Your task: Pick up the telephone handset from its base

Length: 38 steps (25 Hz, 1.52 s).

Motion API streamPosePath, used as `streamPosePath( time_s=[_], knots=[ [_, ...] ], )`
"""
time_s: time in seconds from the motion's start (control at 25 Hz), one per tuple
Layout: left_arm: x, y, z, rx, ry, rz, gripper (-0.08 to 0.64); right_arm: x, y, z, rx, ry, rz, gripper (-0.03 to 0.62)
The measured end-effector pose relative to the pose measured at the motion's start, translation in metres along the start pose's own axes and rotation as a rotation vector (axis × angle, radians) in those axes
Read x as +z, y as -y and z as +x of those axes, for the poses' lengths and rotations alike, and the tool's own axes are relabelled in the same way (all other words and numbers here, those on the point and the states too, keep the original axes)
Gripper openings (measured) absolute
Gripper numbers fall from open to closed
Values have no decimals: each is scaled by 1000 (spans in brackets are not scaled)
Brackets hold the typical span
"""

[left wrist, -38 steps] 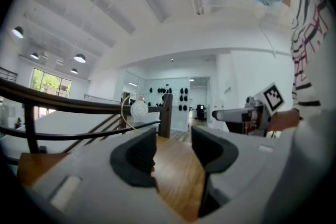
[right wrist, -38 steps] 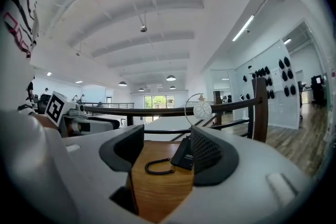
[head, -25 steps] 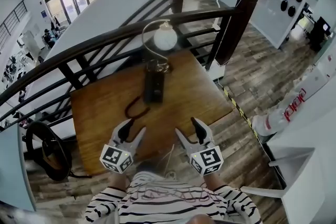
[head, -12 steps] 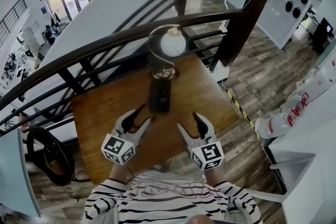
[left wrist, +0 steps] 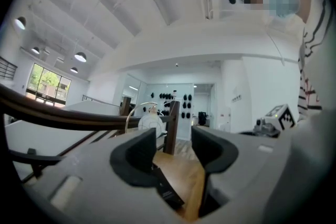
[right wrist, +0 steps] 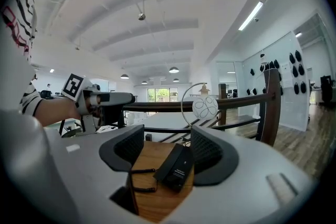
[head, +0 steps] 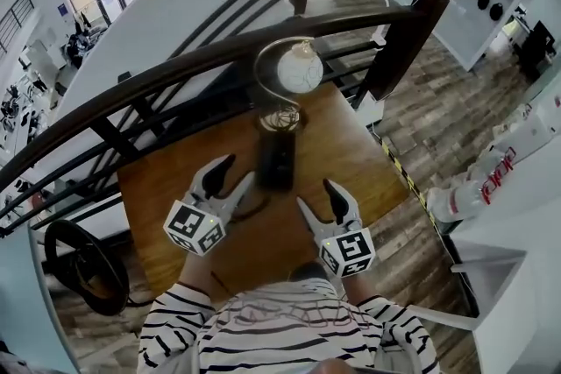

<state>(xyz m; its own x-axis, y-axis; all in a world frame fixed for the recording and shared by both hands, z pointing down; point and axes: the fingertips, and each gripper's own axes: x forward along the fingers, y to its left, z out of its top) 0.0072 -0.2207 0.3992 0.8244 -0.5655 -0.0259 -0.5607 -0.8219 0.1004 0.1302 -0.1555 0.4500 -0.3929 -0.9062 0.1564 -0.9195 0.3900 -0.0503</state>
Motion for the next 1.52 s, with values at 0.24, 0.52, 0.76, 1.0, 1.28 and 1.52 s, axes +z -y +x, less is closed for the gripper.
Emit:
streamPosePath(
  time_s=[0.24, 0.52, 0.76, 1.0, 1.28, 1.52],
  knots=[
    [-5, -35, 45, 15, -3, -5, 209, -9, 24, 32, 47, -23, -17, 262],
    [-60, -80, 96, 76, -111, -61, 210, -30, 56, 79, 146, -71, -62, 256],
    [-107, -112, 128, 107, -176, -142, 210, -47, 79, 118, 195, -119, -95, 252],
    [-167, -131, 148, 118, -248, -223, 210, -89, 93, 147, 215, -187, -125, 239],
    [-236, -150, 157, 140, -337, -362, 225, -136, 98, 178, 259, -248, -255, 227],
    [-270, -160, 156, 149, -377, -439, 227, -168, 96, 199, 313, -287, -412, 227]
  ],
)
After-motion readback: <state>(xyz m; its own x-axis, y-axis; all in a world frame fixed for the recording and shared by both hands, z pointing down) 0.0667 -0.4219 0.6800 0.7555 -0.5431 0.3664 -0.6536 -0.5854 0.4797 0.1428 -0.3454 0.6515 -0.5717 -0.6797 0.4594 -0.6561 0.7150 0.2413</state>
